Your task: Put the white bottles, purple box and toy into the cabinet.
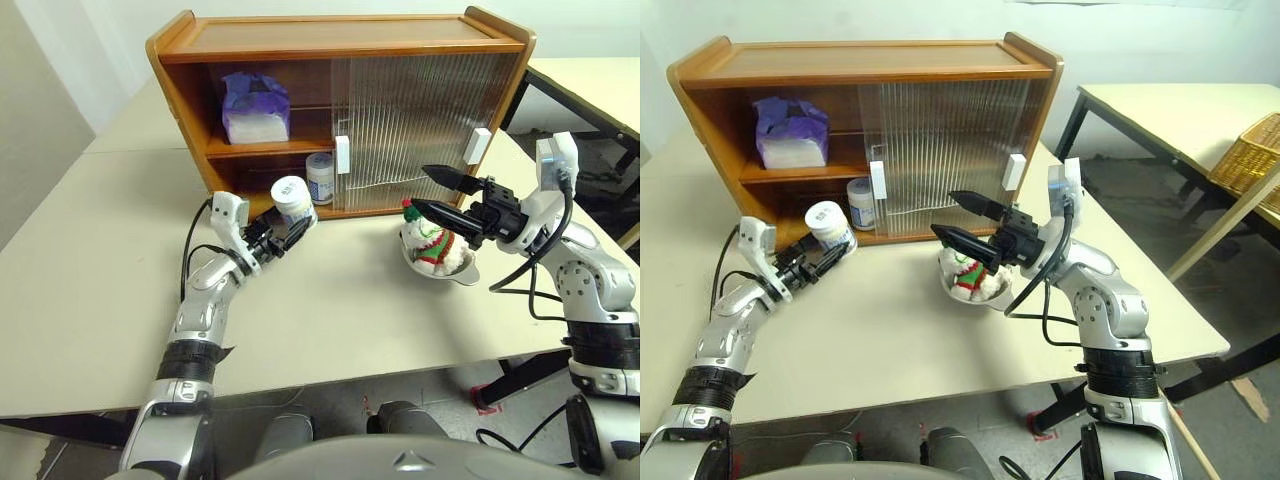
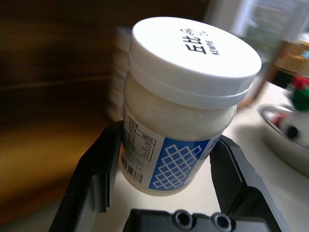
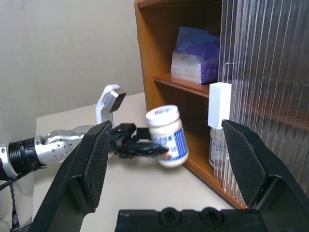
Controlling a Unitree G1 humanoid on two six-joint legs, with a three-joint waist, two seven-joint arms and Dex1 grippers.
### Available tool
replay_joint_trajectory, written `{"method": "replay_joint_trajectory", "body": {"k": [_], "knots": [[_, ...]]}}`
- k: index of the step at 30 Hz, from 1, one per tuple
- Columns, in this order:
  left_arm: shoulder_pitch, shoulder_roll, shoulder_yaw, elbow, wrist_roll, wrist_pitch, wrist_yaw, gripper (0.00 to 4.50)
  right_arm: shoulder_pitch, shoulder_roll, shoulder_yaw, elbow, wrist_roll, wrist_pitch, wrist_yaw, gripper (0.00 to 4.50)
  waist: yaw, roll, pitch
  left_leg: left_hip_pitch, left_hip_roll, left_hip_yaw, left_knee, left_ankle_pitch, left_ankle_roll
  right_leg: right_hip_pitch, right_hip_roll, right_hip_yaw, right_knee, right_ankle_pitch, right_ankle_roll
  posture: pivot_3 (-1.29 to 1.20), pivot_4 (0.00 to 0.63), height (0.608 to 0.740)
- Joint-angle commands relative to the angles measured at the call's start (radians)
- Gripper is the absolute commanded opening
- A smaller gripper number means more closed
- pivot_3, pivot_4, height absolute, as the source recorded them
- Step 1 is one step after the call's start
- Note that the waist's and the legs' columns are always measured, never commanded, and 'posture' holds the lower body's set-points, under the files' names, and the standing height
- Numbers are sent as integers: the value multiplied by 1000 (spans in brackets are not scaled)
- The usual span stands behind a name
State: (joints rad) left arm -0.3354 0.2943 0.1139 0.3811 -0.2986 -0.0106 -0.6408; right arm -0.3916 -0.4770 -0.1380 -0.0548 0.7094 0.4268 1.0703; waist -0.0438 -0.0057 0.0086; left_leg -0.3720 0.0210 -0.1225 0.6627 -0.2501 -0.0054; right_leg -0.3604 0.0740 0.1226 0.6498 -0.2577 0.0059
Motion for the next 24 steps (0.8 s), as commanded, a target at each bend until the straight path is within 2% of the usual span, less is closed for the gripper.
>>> {"method": "replay_joint_trajectory", "body": {"k": [1,10,24], "knots": [[-38,9,27,31,21,1,64,3061,1,1,3,-5,0,-2,-1,4500,0,0,0,0,0,0,0,0,0,0,0,0,0,0,0,-73,0,740],[-120,-4,31,99,43,26,159,3061,-1,7,7,-3,-1,-4,0,4500,8,-1,0,1,-2,0,1,0,0,1,0,-1,0,1,1,-67,0,740],[-264,-50,16,357,152,-31,350,3061,1,3,0,-7,0,-4,-5,4500,8,-1,1,2,-4,1,1,0,0,2,0,0,0,2,3,-83,0,740]]}}
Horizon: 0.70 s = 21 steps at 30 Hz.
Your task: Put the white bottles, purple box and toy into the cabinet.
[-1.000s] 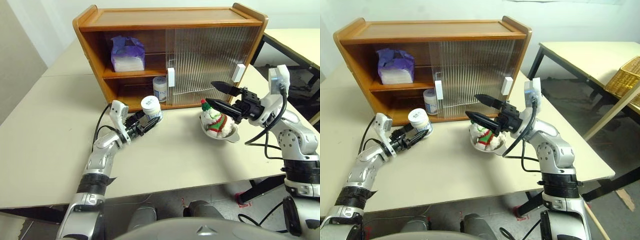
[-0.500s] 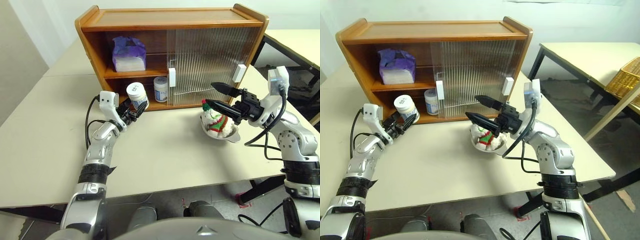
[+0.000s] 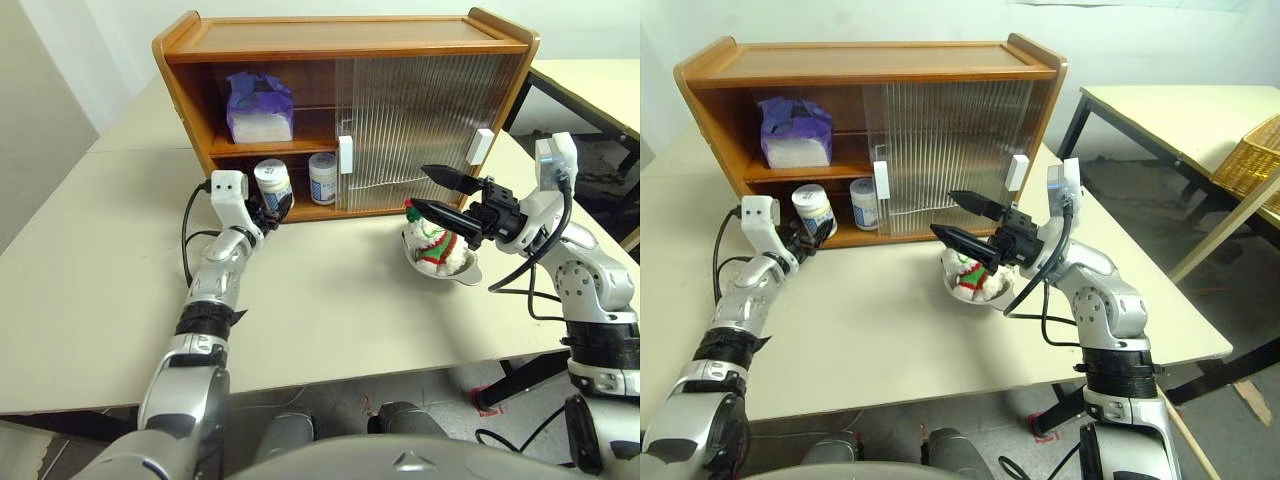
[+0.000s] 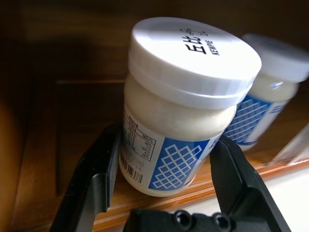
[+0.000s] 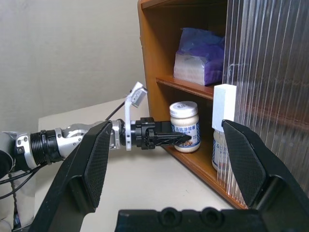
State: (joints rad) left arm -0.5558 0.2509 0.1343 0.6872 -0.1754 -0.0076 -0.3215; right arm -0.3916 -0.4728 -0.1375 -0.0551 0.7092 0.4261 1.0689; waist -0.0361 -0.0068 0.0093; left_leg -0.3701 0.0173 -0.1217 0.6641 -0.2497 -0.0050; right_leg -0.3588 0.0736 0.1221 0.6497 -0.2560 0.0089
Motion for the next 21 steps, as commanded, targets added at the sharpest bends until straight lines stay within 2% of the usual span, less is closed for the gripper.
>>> {"method": "replay_joint_trajectory", "body": {"k": [1,11,20,21], "knots": [[-59,-10,-1,76,35,-44,47,3061,0,-2,-1,-6,0,-3,-3,4500,0,0,0,0,0,0,0,0,0,0,0,0,0,0,0,-83,0,740],[-179,-26,4,288,68,-124,131,3061,-1,-3,-2,-8,0,-6,-6,4500,-2,-1,1,4,-1,0,0,0,0,4,0,1,0,0,1,-91,0,740],[-217,-30,-7,383,98,-167,151,3061,1,-5,-3,-11,0,-5,-9,4500,-4,-1,1,4,-3,1,0,0,1,4,0,1,0,-1,2,-96,0,740],[-218,-31,-6,385,99,-169,149,3810,1,-6,-3,-11,0,-5,-9,4500,-4,-1,1,4,-3,1,0,0,1,4,0,1,0,-1,2,-96,0,740]]}}
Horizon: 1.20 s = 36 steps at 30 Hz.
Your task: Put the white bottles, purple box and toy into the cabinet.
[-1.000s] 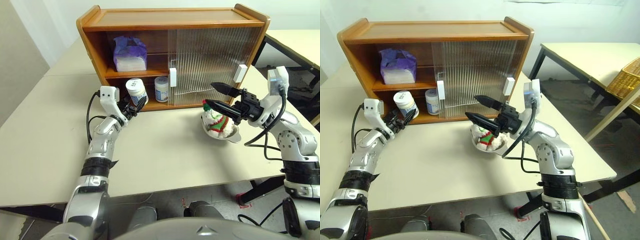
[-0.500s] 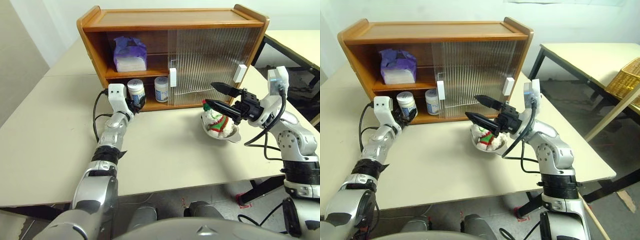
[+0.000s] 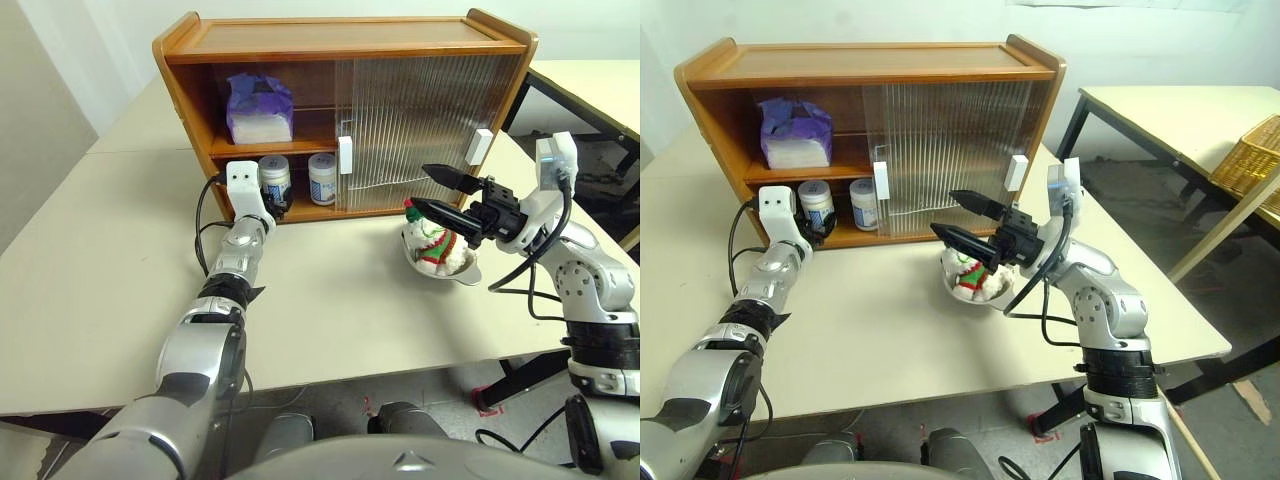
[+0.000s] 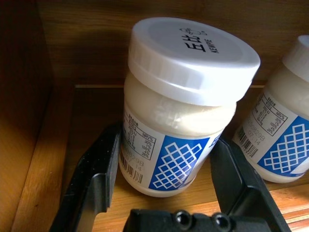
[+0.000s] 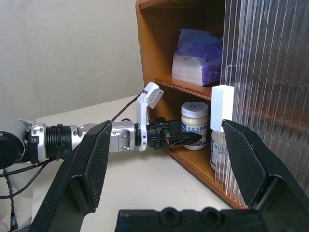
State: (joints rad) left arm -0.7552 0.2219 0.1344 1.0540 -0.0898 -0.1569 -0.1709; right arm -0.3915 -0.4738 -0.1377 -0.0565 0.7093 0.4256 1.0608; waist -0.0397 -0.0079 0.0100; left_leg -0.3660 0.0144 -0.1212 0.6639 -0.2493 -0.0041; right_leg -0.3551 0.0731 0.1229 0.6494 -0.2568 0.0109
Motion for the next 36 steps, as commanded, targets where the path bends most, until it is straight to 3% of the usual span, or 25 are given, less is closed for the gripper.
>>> {"method": "replay_joint_trajectory", "body": {"k": [1,2,3,9,19,26,32,36], "knots": [[-19,-3,-4,19,13,-23,-7,4070,1,-5,-3,-10,0,-5,-1,4500,-1,0,0,0,0,0,0,0,0,0,0,0,0,0,0,-96,0,740],[-15,-5,-1,13,8,-28,-21,4460,1,-5,-3,-9,0,-5,-1,4500,-1,0,0,0,-1,0,0,0,0,0,0,0,0,0,0,-95,0,740],[-13,-6,1,8,5,-32,-32,4487,1,-5,-3,-9,0,-5,0,4500,-1,0,0,0,-1,0,0,0,0,0,0,0,0,0,0,-95,0,740],[80,-5,8,-138,-23,-29,-83,4487,-3,-7,1,-3,-1,-6,10,4500,-4,0,0,0,-1,0,0,0,0,0,0,0,0,0,1,-85,0,740],[301,-7,-2,-532,-43,130,-73,4487,-14,-6,8,11,-2,-4,26,4500,-3,0,0,0,-3,0,0,0,0,1,0,-1,0,-1,1,-61,0,740],[435,1,-94,-847,-44,271,-170,4487,-19,-8,9,19,-3,-3,34,4500,3,0,0,0,-3,1,0,0,0,1,0,0,0,-1,-1,-51,0,740],[449,-7,-211,-1047,-82,418,-278,2510,-27,-4,13,29,-7,-5,37,4500,8,0,0,0,-3,1,0,0,-1,1,-1,0,0,-1,-2,-53,0,740],[395,-22,-265,-1081,-100,479,-328,1020,-19,-2,11,23,-9,-8,32,4500,8,0,0,0,-3,1,0,-1,-1,1,-1,0,0,-1,-2,-67,0,740]]}}
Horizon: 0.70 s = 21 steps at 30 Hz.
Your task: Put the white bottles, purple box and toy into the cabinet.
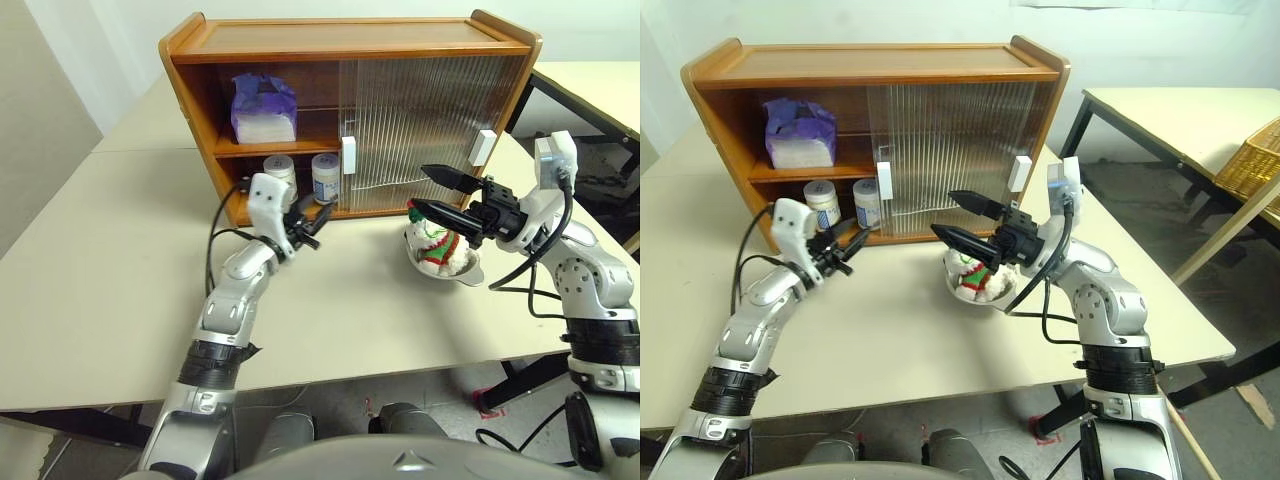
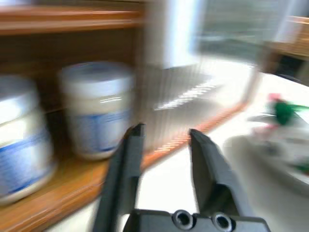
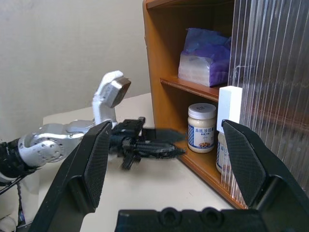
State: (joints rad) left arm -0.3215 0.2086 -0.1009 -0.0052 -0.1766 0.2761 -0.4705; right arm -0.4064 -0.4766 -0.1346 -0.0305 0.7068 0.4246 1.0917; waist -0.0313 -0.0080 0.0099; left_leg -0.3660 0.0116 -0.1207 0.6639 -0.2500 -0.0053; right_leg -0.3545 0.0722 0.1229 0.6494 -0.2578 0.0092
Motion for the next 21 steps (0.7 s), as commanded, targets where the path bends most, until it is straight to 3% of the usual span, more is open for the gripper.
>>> {"method": "replay_joint_trajectory", "body": {"k": [1,3,21], "knots": [[-52,-16,-42,-20,-17,55,-37,694,0,0,5,-6,-7,-8,-2,4500,0,0,0,0,0,0,0,0,0,0,0,0,0,0,0,-70,0,740],[-76,-32,-59,-12,-20,66,-46,14,7,-3,0,-9,-10,-12,-6,4500,-1,0,0,0,0,0,0,0,0,0,-1,1,0,0,0,-76,0,740],[-303,-180,-33,299,68,-64,120,14,40,-29,-32,-13,-20,-56,-39,4500,-17,-1,1,0,0,0,1,0,1,0,-2,2,0,0,3,-133,0,740]]}}
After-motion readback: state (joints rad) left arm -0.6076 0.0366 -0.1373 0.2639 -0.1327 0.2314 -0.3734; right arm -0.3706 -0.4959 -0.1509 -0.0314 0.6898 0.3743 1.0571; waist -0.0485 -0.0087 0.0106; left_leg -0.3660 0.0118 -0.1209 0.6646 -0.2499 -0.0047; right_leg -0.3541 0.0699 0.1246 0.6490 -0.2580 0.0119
